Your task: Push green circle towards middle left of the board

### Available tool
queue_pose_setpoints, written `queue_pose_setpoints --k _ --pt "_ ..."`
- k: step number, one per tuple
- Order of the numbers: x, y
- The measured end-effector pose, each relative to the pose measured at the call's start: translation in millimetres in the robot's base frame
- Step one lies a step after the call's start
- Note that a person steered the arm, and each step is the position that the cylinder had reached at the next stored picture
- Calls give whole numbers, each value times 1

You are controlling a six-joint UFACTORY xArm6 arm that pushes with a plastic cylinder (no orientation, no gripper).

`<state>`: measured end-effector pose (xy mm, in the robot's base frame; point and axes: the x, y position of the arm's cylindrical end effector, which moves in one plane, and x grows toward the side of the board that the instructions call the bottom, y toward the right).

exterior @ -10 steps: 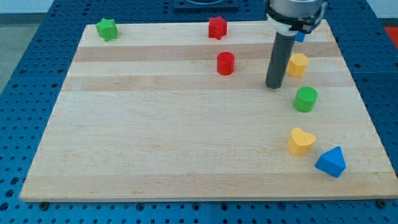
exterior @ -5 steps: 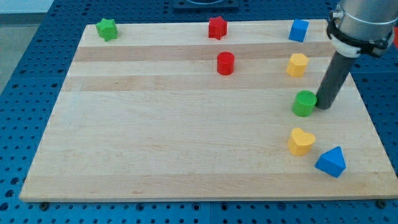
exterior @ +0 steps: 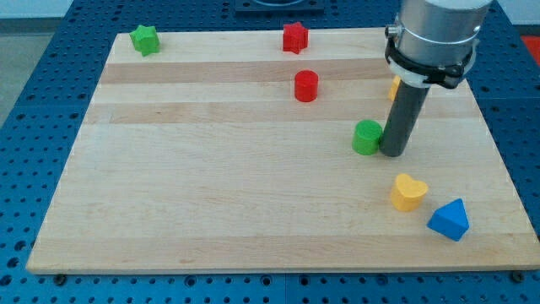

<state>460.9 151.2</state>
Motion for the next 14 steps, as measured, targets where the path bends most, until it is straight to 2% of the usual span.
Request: queue_pose_setpoints --k 1,3,10,12,14 --pt "-10 -2" --pt "-10 -46" --pt "-63 -150" --pt "-63 -211" --pt "-35 -236"
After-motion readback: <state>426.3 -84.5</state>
